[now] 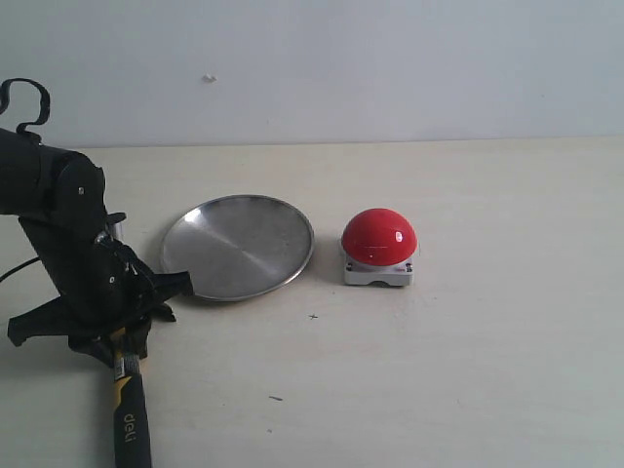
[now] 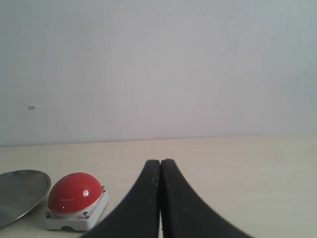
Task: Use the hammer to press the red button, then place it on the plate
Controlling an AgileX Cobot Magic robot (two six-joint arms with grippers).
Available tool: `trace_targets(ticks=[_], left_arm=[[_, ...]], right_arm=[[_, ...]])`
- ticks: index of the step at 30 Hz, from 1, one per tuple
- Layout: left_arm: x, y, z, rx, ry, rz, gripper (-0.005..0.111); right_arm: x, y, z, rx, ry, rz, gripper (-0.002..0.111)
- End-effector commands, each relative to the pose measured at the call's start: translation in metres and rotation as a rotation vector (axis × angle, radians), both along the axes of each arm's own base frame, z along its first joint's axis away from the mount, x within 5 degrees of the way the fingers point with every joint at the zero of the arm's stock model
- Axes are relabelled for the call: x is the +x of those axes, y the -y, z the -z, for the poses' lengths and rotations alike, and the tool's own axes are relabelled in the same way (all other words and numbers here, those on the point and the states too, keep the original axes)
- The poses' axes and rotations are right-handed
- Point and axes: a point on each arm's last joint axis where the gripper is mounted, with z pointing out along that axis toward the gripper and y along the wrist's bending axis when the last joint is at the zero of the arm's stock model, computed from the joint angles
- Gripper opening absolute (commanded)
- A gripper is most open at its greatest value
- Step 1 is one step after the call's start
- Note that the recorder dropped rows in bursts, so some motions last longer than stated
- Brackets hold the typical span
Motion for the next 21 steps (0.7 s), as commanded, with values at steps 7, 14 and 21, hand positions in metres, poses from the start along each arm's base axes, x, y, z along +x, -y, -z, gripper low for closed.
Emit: trace_targets(ticks=[7, 14, 21], left_arm=[[-0.0036, -0.0004, 0.0068, 0.028, -0.042, 0.108, 0.0], [-0.0021, 0.0, 0.0071, 0.025, -0.026, 0.13, 0.0], [-0.002, 0.0001, 0.0071, 0.024, -0.024, 0.148, 0.0]], right_arm=[[-0.0004, 0.0003, 0.0005, -0.003, 0.009, 0.006, 0.0], [-0.0004, 0.0003, 0.0005, -0.003, 0.009, 0.006, 0.0], [-0.0004, 0.0003, 0.0005, -0.004, 0.009, 0.006, 0.0]])
